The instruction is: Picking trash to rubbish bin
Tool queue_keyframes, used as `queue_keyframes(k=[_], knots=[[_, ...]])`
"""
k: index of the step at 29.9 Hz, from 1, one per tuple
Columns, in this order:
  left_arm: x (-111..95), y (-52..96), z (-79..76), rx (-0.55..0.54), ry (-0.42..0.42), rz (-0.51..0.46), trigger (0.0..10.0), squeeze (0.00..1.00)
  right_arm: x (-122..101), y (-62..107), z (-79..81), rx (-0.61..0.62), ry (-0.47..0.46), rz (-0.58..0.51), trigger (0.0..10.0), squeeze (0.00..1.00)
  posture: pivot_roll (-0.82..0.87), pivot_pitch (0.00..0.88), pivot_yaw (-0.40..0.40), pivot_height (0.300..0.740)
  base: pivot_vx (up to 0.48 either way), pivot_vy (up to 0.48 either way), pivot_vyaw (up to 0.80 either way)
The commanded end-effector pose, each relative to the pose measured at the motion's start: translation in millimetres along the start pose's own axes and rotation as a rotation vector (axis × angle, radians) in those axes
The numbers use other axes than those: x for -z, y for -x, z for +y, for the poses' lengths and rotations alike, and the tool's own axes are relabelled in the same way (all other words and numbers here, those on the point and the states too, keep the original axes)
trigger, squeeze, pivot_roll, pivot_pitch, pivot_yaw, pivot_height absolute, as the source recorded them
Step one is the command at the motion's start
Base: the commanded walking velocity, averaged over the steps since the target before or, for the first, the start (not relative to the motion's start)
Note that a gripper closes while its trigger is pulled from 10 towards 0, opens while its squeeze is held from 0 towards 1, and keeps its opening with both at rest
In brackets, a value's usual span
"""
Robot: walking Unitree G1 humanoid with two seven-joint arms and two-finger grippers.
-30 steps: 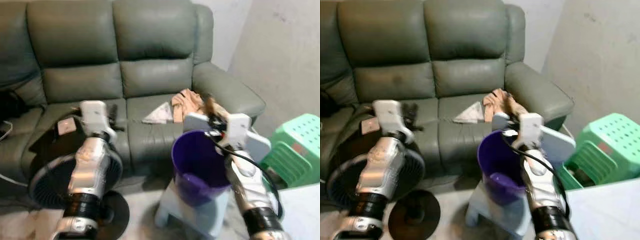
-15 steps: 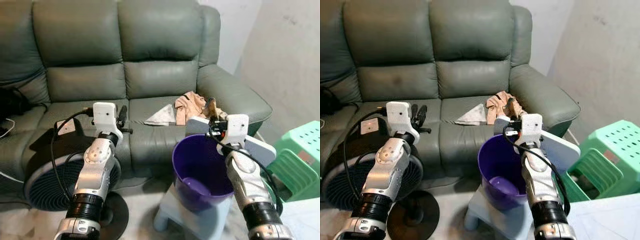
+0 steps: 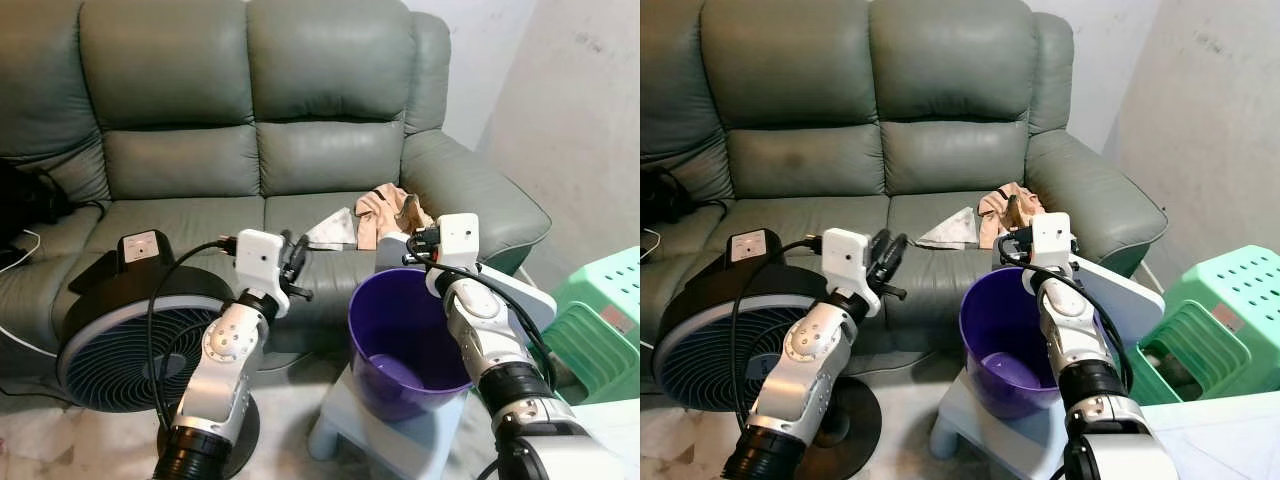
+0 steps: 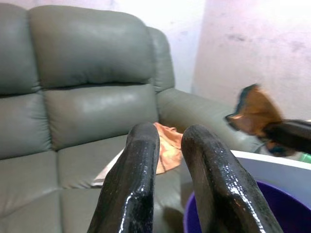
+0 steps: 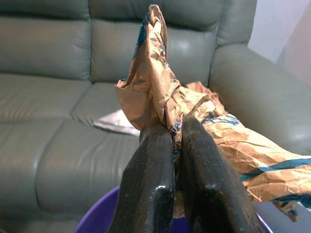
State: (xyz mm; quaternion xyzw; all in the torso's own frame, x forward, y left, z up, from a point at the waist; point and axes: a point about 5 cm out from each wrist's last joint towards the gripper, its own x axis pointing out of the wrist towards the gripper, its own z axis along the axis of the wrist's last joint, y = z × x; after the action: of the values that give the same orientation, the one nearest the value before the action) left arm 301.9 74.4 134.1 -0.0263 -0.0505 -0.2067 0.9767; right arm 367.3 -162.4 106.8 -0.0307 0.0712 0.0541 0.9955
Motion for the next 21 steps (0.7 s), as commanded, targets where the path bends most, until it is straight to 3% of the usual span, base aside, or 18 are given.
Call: queue_keyframes(k=[1, 5, 8, 13, 14, 15, 16, 19, 20, 21], knots=[[-4, 0.3, -4.1, 0.019, -0.009, -0.008, 10.0, 0.0, -7, -3.9, -0.6, 0.002, 0.016, -0.009, 10.0, 0.0, 0.21, 0.0, -0.083, 0.715, 0.0, 0.0, 0.0], [-7, 2.8, -7.5, 0.024, 0.003, -0.017, 10.0, 0.0, 2, -7.6, -1.6, 0.016, 0.139, 0.098, 10.0, 0.0, 0.21, 0.005, -0.092, 0.715, 0.0, 0.0, 0.0], [-9, 3.1, -7.1, 0.015, -0.007, -0.016, 10.0, 0.0, 6, -7.1, -0.7, -0.005, 0.201, 0.112, 10.0, 0.0, 0.22, 0.009, -0.096, 0.715, 0.0, 0.0, 0.0], [-11, 5.4, -8.0, 0.019, -0.001, -0.019, 10.0, 0.0, 8, -6.8, -7.1, 0.038, 0.17, 0.126, 10.0, 0.0, 0.22, 0.014, -0.097, 0.715, 0.0, 0.0, 0.0], [-12, 6.1, -8.5, 0.021, 0.0, -0.019, 10.0, 0.0, 9, -6.5, -9.2, 0.057, 0.162, 0.132, 10.0, 0.17, 0.22, 0.014, -0.097, 0.715, 0.0, 0.0, 0.0], [-12, 6.7, -9.1, 0.022, 0.0, -0.019, 10.0, 0.0, 9, -6.1, -11.3, 0.076, 0.151, 0.137, 10.0, 0.17, 0.22, 0.014, -0.097, 0.715, 0.0, 0.0, 0.0], [-12, 7.0, -9.7, 0.025, 0.002, -0.018, 10.0, 0.0, 9, -6.1, -12.0, 0.081, 0.152, 0.135, 10.0, 0.61, 0.22, 0.014, -0.097, 0.715, 0.0, 0.0, 0.0], [-11, 8.2, -13.3, 0.046, 0.005, -0.011, 10.0, 0.0, 11, -5.3, -14.4, 0.085, 0.126, 0.138, 10.0, 0.66, 0.23, 0.018, -0.095, 0.715, 0.0, 0.0, 0.0], [-11, 9.1, -15.5, 0.06, 0.005, -0.01, 10.0, 0.0, 12, -4.7, -16.6, 0.094, 0.119, 0.141, 10.0, 1.0, 0.22, 0.019, -0.094, 0.715, 0.0, 0.0, 0.0], [-10, 11.1, -18.8, 0.08, 0.012, -0.005, 10.0, 0.0, 13, -3.5, -20.0, 0.097, 0.097, 0.143, 10.0, 1.0, 0.22, 0.021, -0.091, 0.715, 0.0, 0.0, 0.0]])
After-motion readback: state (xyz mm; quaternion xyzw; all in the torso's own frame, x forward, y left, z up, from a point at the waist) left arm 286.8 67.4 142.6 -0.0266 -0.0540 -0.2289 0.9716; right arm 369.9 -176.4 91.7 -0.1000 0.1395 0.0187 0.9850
